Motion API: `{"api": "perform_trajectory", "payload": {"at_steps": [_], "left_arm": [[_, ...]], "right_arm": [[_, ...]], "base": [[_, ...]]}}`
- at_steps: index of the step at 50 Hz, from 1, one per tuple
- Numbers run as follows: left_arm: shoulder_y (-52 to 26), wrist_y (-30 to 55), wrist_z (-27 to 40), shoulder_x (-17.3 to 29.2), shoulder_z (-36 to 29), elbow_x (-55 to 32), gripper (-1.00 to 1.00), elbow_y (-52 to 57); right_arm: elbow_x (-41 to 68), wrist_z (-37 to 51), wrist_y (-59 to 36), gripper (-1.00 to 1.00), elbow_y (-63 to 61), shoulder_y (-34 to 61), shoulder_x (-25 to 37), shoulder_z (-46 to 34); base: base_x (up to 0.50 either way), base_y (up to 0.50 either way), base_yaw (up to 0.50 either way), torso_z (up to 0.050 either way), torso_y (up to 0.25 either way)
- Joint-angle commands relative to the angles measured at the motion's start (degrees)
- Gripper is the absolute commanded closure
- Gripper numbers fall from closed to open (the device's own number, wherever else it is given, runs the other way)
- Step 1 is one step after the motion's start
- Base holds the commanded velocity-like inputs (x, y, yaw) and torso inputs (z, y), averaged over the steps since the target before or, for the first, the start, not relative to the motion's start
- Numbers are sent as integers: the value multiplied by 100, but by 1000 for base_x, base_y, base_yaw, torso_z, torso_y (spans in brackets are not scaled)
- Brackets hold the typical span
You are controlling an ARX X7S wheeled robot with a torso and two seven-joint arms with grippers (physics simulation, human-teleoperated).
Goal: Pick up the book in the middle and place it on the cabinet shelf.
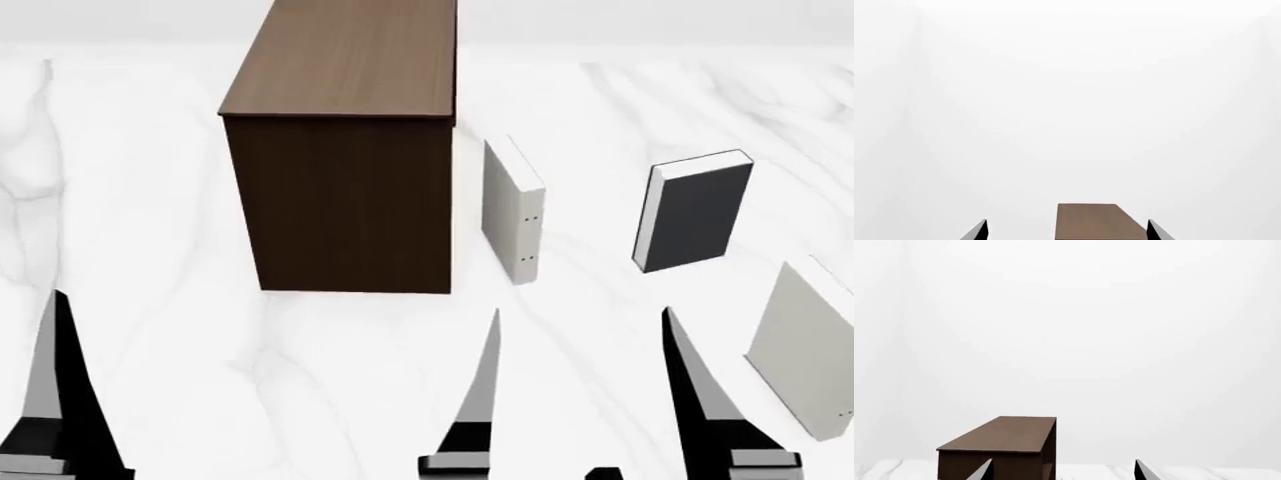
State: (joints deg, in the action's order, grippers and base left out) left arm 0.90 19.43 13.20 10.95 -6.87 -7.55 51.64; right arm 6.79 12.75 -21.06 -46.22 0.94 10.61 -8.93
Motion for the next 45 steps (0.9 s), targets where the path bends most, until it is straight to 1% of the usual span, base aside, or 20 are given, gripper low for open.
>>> {"api": "perform_trajectory", "payload": {"at_steps": [1, 21, 31, 45], "left_arm": [[-21, 62, 63, 58, -26, -33, -100, 66], [-58, 59, 154, 142, -47, -91, -100, 100], [-117, 259, 262, 191, -90, -129, -100, 282], [-148, 290, 390, 299, -148, -200, -100, 318]], "right_arm": [[13, 52, -64, -100, -58, 18, 59, -59], [85, 155, -169, -100, -136, 64, 125, -85], [114, 202, -206, -100, -178, 84, 158, -105], [148, 275, -253, -100, -216, 92, 200, -125]], "base": [[500, 0, 0, 0, 0], [500, 0, 0, 0, 1], [500, 0, 0, 0, 1], [500, 0, 0, 0, 1]]}}
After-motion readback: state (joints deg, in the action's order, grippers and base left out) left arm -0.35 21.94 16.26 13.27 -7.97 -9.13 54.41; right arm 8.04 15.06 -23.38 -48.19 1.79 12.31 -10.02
